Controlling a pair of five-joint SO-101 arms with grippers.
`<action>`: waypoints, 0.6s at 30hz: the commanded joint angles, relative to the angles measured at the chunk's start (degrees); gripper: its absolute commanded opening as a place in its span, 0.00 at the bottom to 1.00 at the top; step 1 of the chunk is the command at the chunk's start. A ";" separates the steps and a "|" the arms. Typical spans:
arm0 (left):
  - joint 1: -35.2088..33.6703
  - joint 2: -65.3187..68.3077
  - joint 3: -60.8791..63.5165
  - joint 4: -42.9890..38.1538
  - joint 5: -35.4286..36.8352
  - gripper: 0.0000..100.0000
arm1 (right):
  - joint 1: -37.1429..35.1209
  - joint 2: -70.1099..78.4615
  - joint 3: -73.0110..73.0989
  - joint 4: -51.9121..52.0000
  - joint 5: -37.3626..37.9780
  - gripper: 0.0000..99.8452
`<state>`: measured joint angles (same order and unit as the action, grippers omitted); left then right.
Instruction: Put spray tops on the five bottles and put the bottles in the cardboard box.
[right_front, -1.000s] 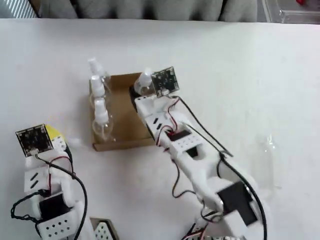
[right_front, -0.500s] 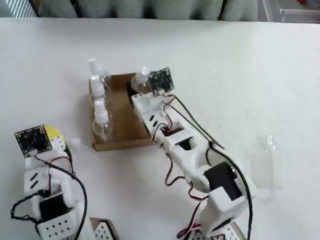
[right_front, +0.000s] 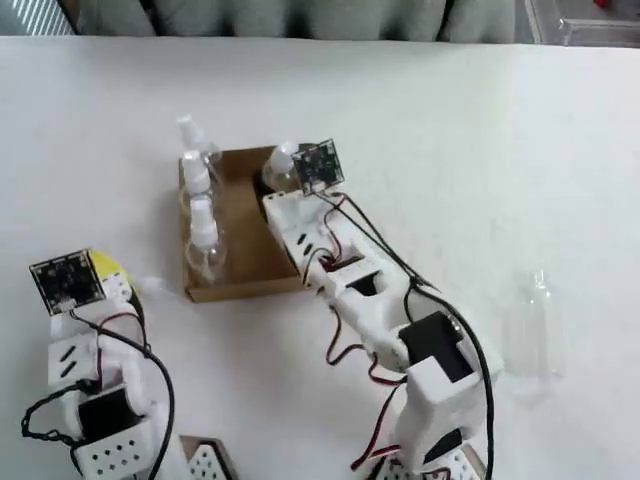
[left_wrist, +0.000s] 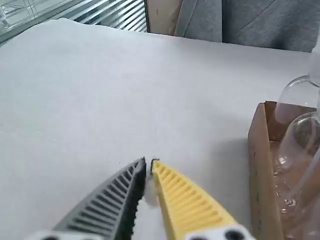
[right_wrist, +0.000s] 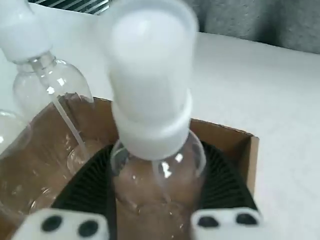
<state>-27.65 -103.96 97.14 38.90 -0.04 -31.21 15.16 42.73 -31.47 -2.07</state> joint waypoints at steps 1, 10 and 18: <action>-0.13 -0.66 -0.18 -1.32 0.70 0.04 | -0.84 -0.57 -1.58 1.19 0.88 0.02; -0.22 -0.66 -0.18 -1.23 0.70 0.04 | -2.15 -1.71 -2.11 6.64 3.69 0.16; -0.22 -0.66 -0.18 -1.23 0.70 0.04 | -2.42 -1.98 -2.11 6.81 3.96 0.24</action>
<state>-27.65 -103.96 97.14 38.90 -0.04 -33.14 14.37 41.41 -25.58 1.10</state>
